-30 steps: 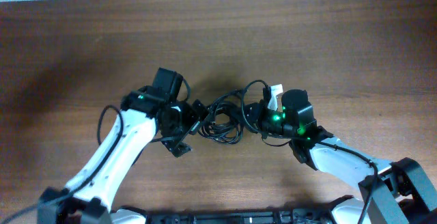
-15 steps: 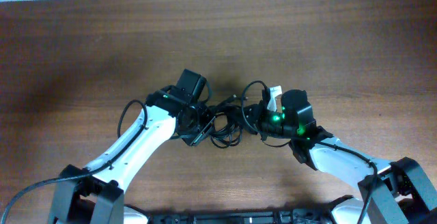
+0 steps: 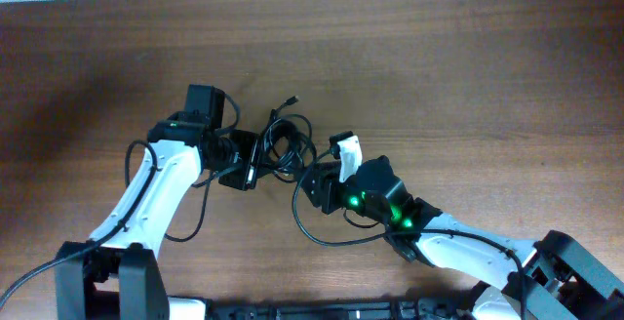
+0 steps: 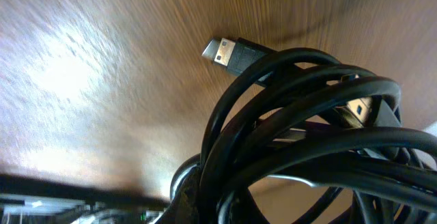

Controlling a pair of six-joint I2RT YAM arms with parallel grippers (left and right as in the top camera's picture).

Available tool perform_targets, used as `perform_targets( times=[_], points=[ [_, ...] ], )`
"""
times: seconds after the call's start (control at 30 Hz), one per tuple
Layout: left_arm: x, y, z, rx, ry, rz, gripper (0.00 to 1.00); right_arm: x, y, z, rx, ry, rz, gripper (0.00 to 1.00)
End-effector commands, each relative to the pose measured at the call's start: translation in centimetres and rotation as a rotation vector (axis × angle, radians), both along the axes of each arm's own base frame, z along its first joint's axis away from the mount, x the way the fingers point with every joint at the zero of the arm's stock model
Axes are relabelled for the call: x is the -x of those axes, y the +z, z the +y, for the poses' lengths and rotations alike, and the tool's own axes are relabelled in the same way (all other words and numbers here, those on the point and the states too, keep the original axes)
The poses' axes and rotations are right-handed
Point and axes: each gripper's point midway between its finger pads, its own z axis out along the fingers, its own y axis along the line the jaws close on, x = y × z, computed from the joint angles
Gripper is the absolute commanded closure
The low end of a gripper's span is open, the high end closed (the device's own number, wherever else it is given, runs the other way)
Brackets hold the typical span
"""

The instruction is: Untangle cables

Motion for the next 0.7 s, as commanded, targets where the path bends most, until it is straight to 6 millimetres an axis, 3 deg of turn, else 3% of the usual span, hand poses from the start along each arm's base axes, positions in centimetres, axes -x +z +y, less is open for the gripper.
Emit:
perform_targets(
  times=[0.0,0.17,0.23,0.3,0.33,0.37,0.43,0.53,0.6,0.67],
  points=[
    [0.7,2.7,-2.3,0.187,-0.024,0.007,1.0,-2.3,0.4,-1.8,0.051,-0.155,-0.068,0.6],
    [1.9,3.8,-4.3,0.275,-0.084,0.031,1.0,-3.3,1.6,-2.2,-0.028,-0.246,-0.056,0.66],
    [2.3,4.3,-5.0,0.305,-0.103,0.037,1.0,-3.5,1.6,-2.4,-0.034,-0.265,-0.048,0.77],
    [2.4,4.6,-5.2,0.328,-0.112,0.036,1.0,-3.6,1.0,-2.9,-0.007,-0.285,-0.038,0.96],
    [2.3,4.6,-5.1,0.326,-0.137,0.005,1.0,-3.6,-0.2,-3.7,0.045,-0.317,-0.015,0.96],
    [1.9,4.6,-4.6,0.323,-0.171,-0.051,1.0,-3.4,-1.9,-4.9,0.115,-0.347,0.024,0.96],
    [1.1,4.6,-3.3,0.316,-0.21,-0.141,1.0,-3.5,-3.0,-6.1,0.143,-0.35,0.075,0.96],
    [-0.2,4.6,-1.0,0.294,-0.218,-0.244,1.0,-3.6,-3.2,-8.4,0.149,-0.338,0.149,0.96],
    [-1.3,4.6,1.3,0.271,-0.198,-0.31,1.0,-2.7,-2.8,-11.5,0.201,-0.34,0.196,0.96],
    [-1.6,4.6,2.2,0.264,-0.17,-0.313,1.0,-2.3,-2.3,-13.7,0.26,-0.349,0.18,0.96]
  ],
)
